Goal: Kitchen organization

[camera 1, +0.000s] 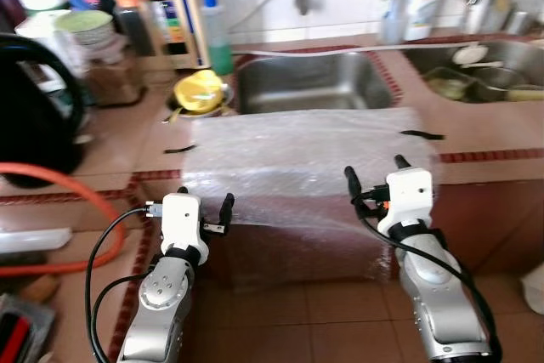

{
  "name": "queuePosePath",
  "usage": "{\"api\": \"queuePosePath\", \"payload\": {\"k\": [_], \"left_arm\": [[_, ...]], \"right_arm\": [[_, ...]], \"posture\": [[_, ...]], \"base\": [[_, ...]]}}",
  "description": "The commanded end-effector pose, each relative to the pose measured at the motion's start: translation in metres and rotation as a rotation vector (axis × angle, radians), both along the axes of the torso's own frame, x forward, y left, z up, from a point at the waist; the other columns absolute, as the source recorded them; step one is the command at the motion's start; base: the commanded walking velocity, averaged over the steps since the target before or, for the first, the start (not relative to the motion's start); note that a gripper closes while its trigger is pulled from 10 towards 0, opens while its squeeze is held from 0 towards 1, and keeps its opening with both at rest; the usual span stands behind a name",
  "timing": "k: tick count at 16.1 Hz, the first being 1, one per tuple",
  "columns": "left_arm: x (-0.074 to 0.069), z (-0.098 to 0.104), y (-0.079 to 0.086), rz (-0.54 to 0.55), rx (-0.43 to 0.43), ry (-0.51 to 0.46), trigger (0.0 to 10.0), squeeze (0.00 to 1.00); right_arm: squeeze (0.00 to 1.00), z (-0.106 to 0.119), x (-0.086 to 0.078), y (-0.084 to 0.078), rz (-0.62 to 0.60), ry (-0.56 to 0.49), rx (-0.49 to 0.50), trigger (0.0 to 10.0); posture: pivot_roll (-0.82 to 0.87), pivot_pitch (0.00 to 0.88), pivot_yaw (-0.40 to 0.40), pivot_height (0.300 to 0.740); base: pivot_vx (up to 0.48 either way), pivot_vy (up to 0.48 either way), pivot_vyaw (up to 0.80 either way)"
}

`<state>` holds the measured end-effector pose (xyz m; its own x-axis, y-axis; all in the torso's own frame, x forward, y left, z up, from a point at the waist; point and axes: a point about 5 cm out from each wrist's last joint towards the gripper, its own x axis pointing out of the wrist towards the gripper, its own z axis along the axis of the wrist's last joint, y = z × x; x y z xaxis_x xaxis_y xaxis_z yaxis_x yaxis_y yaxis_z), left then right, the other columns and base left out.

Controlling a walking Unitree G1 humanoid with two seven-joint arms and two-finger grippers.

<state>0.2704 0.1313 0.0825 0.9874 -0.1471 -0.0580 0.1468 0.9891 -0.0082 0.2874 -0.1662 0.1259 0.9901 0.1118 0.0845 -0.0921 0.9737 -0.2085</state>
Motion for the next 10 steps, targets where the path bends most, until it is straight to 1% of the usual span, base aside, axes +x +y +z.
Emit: {"api": "queuePosePath", "payload": {"k": [1,10], "left_arm": [[0.0011,0.0017,-0.0004,-0.006,0.008,-0.004,10.0,0.0],[0.0003,0.0017,0.0016,-0.006,0.011,-0.004,10.0,0.0]], "right_arm": [[0.0,0.0029,0.0001,0.0001,0.0,-0.011,0.007,10.0],[0.0,0.0026,-0.0003,0.0017,-0.004,-0.012,0.012,10.0]], "posture": [[-0.24,0.025,0.08,0.74],[-0.24,0.029,0.086,0.74]], "base": [[0.0,0.0,0.0],[0.0,-0.48,0.0]]}}
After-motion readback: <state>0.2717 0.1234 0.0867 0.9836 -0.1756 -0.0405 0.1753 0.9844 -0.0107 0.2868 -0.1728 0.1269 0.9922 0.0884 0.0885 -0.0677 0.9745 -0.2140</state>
